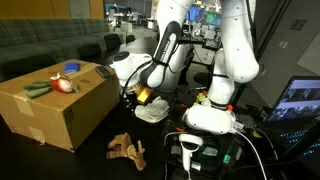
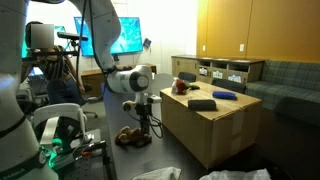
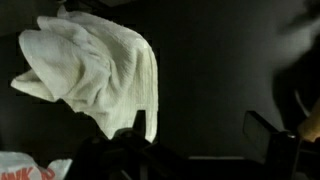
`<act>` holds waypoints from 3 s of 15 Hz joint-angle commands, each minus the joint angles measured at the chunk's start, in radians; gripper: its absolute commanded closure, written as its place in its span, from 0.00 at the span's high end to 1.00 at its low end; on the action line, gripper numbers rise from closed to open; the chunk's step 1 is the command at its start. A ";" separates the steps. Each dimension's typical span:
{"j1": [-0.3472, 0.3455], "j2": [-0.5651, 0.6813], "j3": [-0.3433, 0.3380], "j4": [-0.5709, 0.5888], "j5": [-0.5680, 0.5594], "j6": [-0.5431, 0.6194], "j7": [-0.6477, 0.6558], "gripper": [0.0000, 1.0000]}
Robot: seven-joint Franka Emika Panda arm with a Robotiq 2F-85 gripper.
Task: Retrieve the stuffed deer from the box and place it on the table. Lift the black object on the table and position it on top of the box. Take the plastic on the box and place it to the right of the table. Grab the red toy and the towel, then place them on the box. Lastly, pick up the blue object from the box and place it on the table.
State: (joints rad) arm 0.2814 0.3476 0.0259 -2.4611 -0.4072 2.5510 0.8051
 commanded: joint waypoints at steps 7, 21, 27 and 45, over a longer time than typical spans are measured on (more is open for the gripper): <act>-0.086 0.118 -0.233 -0.140 -0.033 0.403 -0.137 1.00; -0.434 0.411 -0.031 -0.040 0.386 0.575 -0.666 0.99; -0.402 0.387 -0.045 -0.017 0.396 0.534 -0.693 0.46; -0.002 -0.131 -0.240 -0.164 0.262 0.032 -0.392 0.11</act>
State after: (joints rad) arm 0.1717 0.4110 -0.1392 -2.5726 -0.0626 2.7339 0.2599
